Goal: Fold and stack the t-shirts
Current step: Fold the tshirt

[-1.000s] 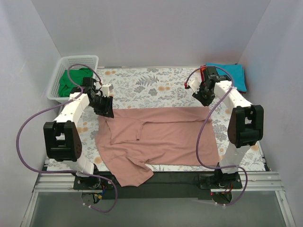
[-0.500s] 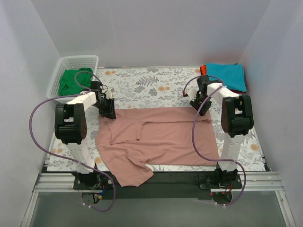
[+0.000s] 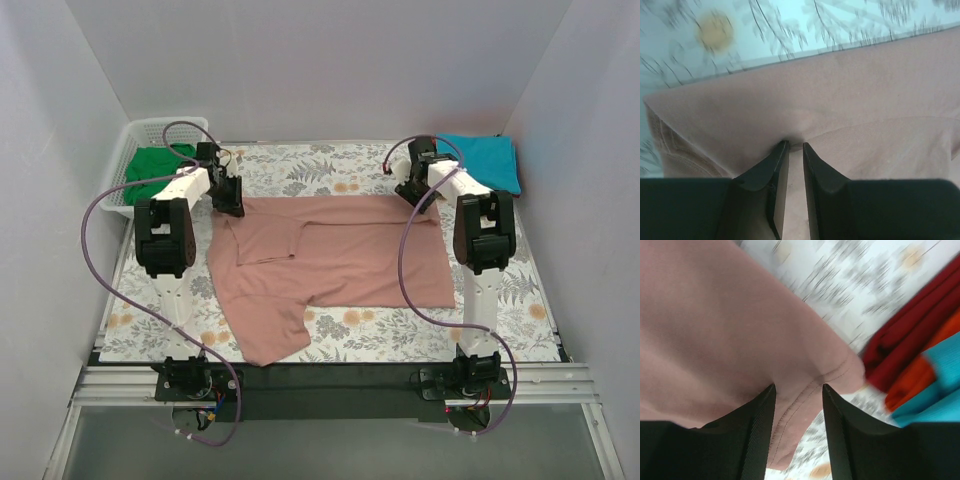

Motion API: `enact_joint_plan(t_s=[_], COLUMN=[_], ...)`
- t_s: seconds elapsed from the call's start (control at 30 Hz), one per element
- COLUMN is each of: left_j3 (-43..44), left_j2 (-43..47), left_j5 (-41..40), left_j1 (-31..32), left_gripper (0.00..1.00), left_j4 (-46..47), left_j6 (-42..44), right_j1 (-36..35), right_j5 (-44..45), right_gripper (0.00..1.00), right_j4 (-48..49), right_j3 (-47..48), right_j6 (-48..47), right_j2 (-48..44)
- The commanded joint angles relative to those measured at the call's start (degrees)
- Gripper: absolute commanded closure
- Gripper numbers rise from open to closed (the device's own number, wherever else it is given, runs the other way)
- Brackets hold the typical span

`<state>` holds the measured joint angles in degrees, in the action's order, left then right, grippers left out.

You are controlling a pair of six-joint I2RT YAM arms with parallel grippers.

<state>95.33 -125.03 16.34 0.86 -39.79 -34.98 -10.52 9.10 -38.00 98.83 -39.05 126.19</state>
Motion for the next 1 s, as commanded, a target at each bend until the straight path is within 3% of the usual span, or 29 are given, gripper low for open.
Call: enact_joint_plan(t_s=[0.0,0.13,0.3,0.4,0.5,0.57,0.6,0.73,0.97], left_j3=[6.3,8.9,7.2,0.2,-7.8,-14.1,-16.4,-24.8,-32.4], left_j2=[-5.6,-2.6,7.5,17.4,26.2,29.9,33.9,39.7,43.8], left_j5=[-7.4,-4.7,5.0,11.0,11.9,15.0,15.6,16.8,14.3], left_j1=[-0.7,-0.6,-0.6,-0.6,-0.8,-1.3,-2.6,-3.4,-3.4], left_gripper=[0.82,0.74,0.59,0.46,0.42,0.41,0.41,0.42,0.49], left_j4=[0.6,-0.4,-4.2,-8.0,-13.5,-17.5,-19.3,-23.7,-23.6], left_j6=[0.4,-0.1,2.3,8.4,14.1,22.5,24.1,30.8,32.1], right_j1=[0.1,-0.3,-1.0,-1.4,-1.4,-1.4,-1.4,-1.5,-1.5], right_j5=[1.2,-1.2,-8.4,-14.0,-16.0,-15.3,-15.2,-13.5,-10.5], right_gripper=[0.49,0.43,0.36,0.27,0.21,0.20,0.20,0.43,0.55], right_j4=[7.0,6.2,2.1,-1.5,-4.8,-6.7,-7.4,-8.8,-6.3], right_j3=[5.9,10.6,5.3,-1.8,-9.8,-17.3,-19.6,-31.0,-45.6], right_j6=[1.9,2.9,4.4,2.3,-1.3,-4.3,-5.4,-9.3,-14.3], right_j2=[5.7,3.3,-8.9,-17.6,-25.2,-30.3,-32.0,-39.6,-45.3])
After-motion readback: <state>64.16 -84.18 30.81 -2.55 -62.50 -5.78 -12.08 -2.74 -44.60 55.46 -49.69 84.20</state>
